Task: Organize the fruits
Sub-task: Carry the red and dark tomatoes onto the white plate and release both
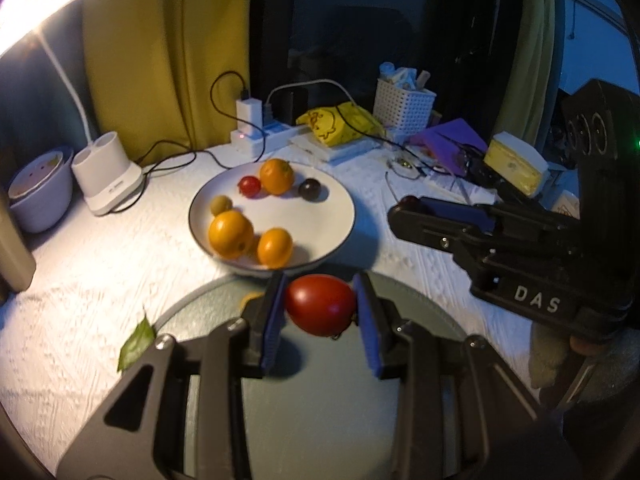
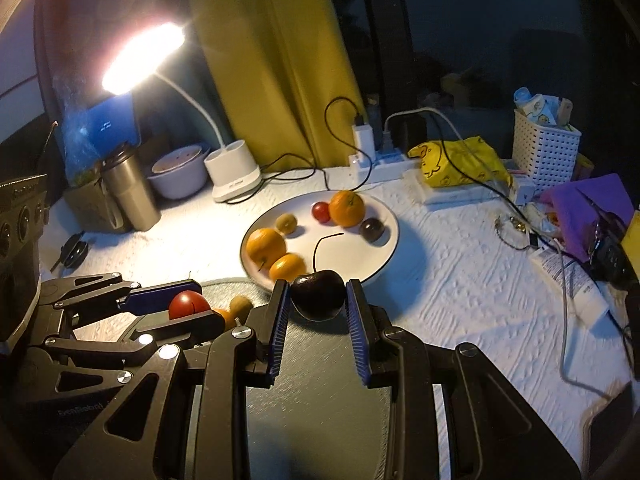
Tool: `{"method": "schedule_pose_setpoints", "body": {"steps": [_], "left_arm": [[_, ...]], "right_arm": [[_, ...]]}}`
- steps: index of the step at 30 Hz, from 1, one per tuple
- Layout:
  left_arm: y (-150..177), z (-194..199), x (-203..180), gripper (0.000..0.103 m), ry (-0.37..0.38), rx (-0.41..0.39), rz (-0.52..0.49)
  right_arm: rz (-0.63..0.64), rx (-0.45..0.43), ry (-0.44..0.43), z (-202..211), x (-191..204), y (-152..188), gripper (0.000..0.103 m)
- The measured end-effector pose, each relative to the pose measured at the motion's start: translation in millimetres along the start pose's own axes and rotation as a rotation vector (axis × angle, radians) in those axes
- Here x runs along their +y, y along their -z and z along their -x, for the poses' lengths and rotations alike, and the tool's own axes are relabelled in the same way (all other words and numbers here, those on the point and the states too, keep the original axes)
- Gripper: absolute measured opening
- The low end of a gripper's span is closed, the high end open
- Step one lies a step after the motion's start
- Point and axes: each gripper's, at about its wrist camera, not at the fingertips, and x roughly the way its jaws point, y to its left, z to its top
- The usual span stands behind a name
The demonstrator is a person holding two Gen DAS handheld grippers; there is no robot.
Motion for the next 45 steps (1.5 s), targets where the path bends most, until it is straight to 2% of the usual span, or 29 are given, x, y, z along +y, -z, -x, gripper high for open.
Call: {"method": "schedule_pose_setpoints", "body": {"steps": [14,26,39,41,45], "left_arm": [[-25.9,-48.0,0.2,0.035,0.011,0.03,-0.005],[-38.2,-89.7,16.3,0.035,0.009,0.071,0.017],[-45.6,-97.1,24.8,0.037,0.022,0.074,0.041],[-46.3,-94.0,24.8,0.038,0.021,0.067,0.042],[-46.0,-84.3,26.3,0.044,0.023,0.046,0.052]], "right_arm": [[-0.03,0.003,-0.002,-32.5,-35.6,-15.0,0.031],[-0.041,0.045,-0.025,-73.7,-46.7,-21.7,0.031],[-0.043,0.08,-0.005,-94.6,-48.3,-21.0,0.031],[-0.044,0.079,0.002,-94.0,-48.6,-21.3,0.037],[-0.05,0.073,0.01,-88.9,-48.1,-21.7,0.038]]}}
